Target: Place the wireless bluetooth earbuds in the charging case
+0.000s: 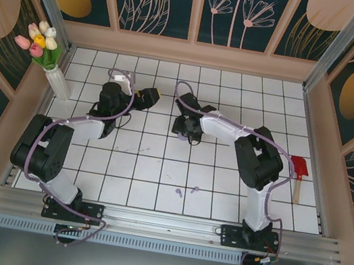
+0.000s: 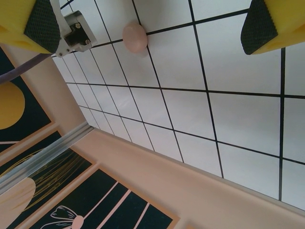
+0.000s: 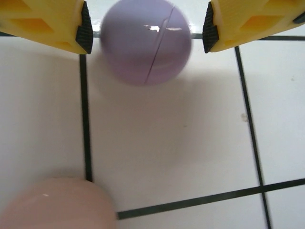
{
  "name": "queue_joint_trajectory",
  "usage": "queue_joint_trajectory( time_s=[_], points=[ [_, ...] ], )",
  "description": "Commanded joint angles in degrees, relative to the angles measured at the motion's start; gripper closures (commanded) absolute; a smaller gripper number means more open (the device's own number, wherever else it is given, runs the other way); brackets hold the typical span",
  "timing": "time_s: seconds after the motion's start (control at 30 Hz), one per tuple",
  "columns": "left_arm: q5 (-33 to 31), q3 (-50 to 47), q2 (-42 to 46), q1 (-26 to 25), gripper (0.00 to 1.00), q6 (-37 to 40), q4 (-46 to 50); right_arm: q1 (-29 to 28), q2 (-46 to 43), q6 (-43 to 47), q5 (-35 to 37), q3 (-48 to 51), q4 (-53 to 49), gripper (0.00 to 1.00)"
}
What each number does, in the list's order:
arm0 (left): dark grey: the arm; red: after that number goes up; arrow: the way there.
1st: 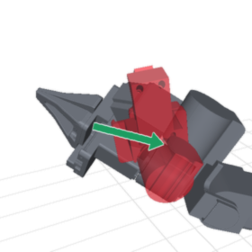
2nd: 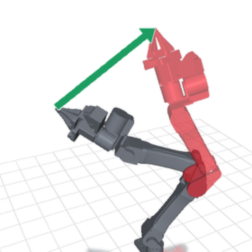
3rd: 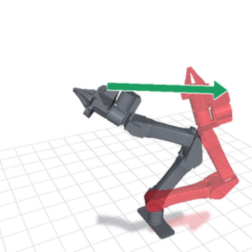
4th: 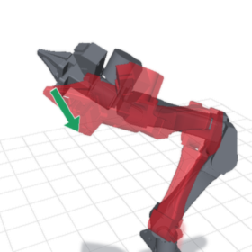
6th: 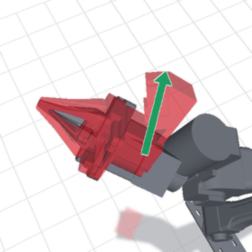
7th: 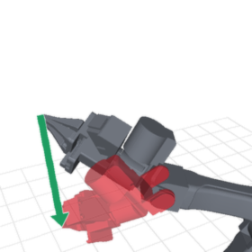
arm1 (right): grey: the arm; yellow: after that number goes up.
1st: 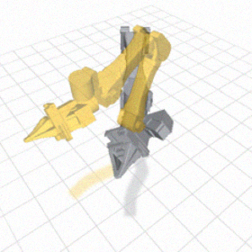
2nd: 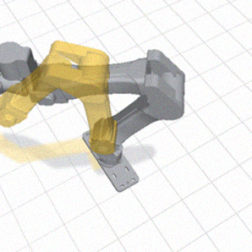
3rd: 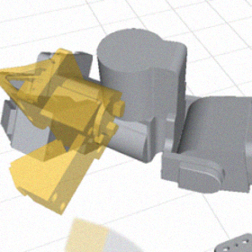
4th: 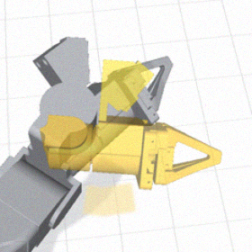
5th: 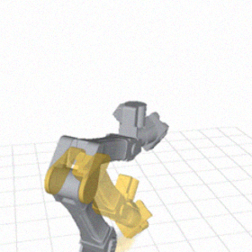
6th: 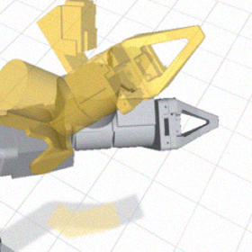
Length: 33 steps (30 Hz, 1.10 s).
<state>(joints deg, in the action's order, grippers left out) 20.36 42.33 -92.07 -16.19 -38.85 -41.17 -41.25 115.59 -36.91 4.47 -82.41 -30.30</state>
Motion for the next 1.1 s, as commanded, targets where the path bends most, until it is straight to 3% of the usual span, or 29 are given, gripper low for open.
queue_joint_trajectory(
  time_s=[0.0,0.13,0.3,0.67,1.07],
  points=[
    [0.36,1.52,1.44,-0.02,0.01,2.11,1.21,-1.23,1.51,7.9,2.99,-3.02,-3.81,0.34],
    [0.38,1.53,1.54,0.01,0.01,2.46,1.48,-1.62,2.85,15.25,2.78,-5.32,-6.02,0.34],
    [0.2,1.67,1.55,-0.06,0.01,2.29,1.3,-1.49,4.41,18.26,3.54,-6.27,-6.46,0.34],
    [0.21,1.71,1.81,-0.07,0.01,2.07,1.35,-1.17,7.13,18.23,2.32,-8.03,-6.06,0.35],
    [0.29,2.1,1.63,-0.04,0.01,1.93,0.91,-5.21,3.03,14.97,-1.35,-4.05,-5.52,0.36]
  ],
)
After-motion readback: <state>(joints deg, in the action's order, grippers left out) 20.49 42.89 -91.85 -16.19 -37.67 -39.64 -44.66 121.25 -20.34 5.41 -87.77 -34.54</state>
